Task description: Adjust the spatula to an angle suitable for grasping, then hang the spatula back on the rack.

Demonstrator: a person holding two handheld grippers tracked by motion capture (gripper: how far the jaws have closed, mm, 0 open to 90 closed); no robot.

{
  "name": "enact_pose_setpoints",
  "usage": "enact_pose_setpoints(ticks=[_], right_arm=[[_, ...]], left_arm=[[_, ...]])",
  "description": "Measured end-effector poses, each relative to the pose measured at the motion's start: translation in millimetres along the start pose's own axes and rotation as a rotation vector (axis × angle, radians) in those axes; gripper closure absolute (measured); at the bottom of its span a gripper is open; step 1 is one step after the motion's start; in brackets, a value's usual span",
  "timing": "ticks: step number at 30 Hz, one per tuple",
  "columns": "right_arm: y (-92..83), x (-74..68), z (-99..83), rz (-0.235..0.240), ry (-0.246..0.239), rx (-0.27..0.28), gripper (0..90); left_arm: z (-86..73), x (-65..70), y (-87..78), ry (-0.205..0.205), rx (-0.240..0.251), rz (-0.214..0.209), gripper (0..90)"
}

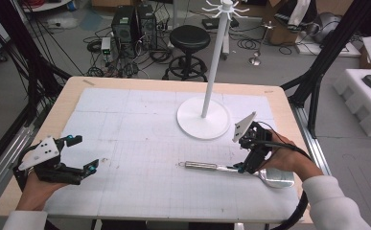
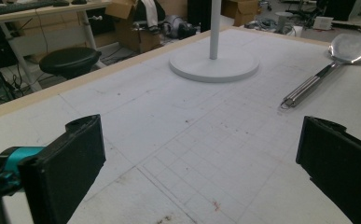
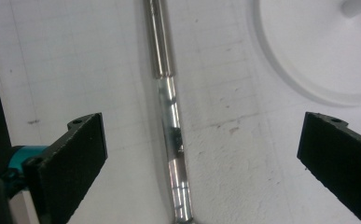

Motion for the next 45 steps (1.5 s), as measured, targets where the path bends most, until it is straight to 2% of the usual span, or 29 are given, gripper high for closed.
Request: enact_pose_setpoints(ticks=[3,10,16,22,27,31,39,42,45], right_arm=[[-7.4,-0.4,7.5,-0.009,0.005,0.024,0.0],[-20.6,-0.9,22.7,-0.036,-0.008,0.034,0.0],[-22.6,-0.9,29.2,-0.052,-0.012,0.031,0.0],[-21.8,-1.1,32.4,-0.044,-0.016,0.026,0.0],[-18.3,-2.0,37.5,-0.038,-0.025,0.02,0.1],[-15.4,-2.9,44.0,-0.054,-0.034,0.02,0.1],[0.8,-8.6,64.3,-0.034,-0.066,-0.001,0.1],[7.6,-11.0,69.7,-0.028,-0.088,-0.024,0.1],[13.5,-11.4,73.5,-0.025,-0.087,-0.035,0.1]], left_arm=[[0.3,-0.5,-0.5,-0.005,0.005,-0.002,1.7],[-0.2,-2.3,-2.6,-0.01,0.012,-0.002,1.7],[0.0,-3.1,-2.9,-0.011,0.015,0.001,1.7],[-0.2,-3.5,-2.8,-0.01,0.012,0.0,1.7],[0.2,-2.8,-2.8,-0.01,0.014,-0.001,1.7],[0.2,-3.2,-2.9,-0.009,0.015,-0.001,1.7],[2.4,-3.2,-4.9,-0.01,0.024,0.0,1.7],[3.0,-3.7,-5.7,-0.009,0.028,0.002,1.7],[3.2,-3.9,-6.1,-0.011,0.03,0.002,1.7]])
Point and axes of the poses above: each handheld gripper's, and its own axes: y roughly forward along the jaws, z roughly out of its top, x roughly to its right, the point moved 7 cm from there along y, roughly forward along the jaws, and after that the axes turned 8 degrees about -x, right-handed, at the moved point
